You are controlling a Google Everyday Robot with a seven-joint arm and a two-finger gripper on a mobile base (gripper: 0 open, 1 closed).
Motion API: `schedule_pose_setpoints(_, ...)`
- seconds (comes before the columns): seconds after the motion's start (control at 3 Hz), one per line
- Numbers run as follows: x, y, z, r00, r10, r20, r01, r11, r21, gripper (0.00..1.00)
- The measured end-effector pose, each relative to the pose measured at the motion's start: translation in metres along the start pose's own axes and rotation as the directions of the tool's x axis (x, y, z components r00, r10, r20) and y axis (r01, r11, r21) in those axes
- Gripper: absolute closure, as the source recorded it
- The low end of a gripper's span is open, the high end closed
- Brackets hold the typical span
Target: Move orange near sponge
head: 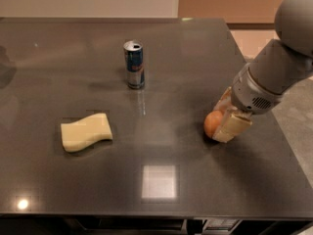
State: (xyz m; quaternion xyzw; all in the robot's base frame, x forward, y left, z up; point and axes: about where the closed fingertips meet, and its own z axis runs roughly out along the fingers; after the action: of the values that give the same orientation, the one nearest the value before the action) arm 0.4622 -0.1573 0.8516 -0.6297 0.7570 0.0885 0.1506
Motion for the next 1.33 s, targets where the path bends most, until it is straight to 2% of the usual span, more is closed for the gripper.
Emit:
schedule_pose_setpoints(0.33,-0.027,-0.004,-0.003,0.999,-0.038,0.025,0.038,0.9993,-0.007,1.0)
schedule_pose_setpoints(0.67,-0.074,-0.007,-0.006,0.992,-0.106,0.069,0.107,0.994,-0.021,1.0)
schedule_pose_setpoints(1.33,-0.131,0.001,0.01,0.974,-0.197,0.111,0.204,0.9773,-0.058,1.0)
